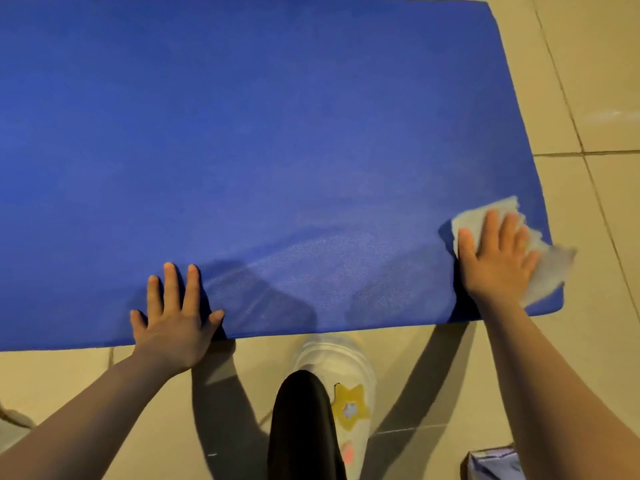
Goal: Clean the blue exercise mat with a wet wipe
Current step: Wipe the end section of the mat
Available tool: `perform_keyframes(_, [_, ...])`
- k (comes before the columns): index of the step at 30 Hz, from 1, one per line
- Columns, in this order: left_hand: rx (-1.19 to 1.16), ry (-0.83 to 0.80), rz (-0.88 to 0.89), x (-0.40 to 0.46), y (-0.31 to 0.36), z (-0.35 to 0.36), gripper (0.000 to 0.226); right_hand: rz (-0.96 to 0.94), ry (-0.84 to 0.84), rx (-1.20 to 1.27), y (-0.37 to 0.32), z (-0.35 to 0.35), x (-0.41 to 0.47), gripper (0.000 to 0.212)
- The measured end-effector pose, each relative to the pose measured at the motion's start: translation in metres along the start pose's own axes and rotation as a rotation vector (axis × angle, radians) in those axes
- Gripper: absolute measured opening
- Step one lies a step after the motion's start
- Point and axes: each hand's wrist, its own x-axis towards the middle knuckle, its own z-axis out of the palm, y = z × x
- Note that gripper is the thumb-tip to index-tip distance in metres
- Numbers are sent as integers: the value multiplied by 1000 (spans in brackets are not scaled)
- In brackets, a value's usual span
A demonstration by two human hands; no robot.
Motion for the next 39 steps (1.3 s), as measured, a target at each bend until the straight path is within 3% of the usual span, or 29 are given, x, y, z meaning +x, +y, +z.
perform_keyframes(2, [-8,16,-2,1,0,2,79,142,63,41,-4,8,-17,71])
perform_keyframes(4, [-35,35,-6,0,1,2,78,143,42,42,-35,18,-37,74])
perform_keyframes(6, [-87,66,-9,-3,4,3,77,-111,-42,-10,-80,38,-67,77])
perform_keyframes(9, [-192,169,33,-12,15,2,71,-731,-86,-129,-139,61,-125,70])
perform_keyframes(11, [-226,181,99,-20,26,3,69,-1065,-163,-121,-145,63,-136,61])
perform_keyframes(12, [-209,160,131,-23,30,6,70,-1137,-234,-80,-138,59,-124,60])
perform_keyframes(14, [-167,141,177,-28,34,15,70,-1030,-184,-24,-104,47,-88,61])
perform_keyframes(17, [-198,212,213,-26,28,28,78,-532,-95,-64,-25,17,-14,79])
perform_keyframes(21, [-152,231,229,-25,28,43,80,-90,-104,-9,63,-31,37,88])
perform_keyframes(23, [-123,257,213,-26,30,46,76,37,-71,88,72,-31,39,85])
perform_keyframes(26, [-107,243,208,-27,32,46,74,134,20,27,48,-8,19,64])
perform_keyframes(30, [-108,225,207,-28,32,45,75,-32,27,-29,-7,20,-26,59])
perform_keyframes(33, [-110,228,208,-27,32,46,75,-350,-14,-35,-43,36,-70,68])
perform_keyframes(36, [-94,228,222,-27,32,44,76,-737,-24,-63,-67,51,-110,59])
perform_keyframes(39, [-107,229,224,-28,31,42,76,-867,-101,-11,-49,48,-110,59])
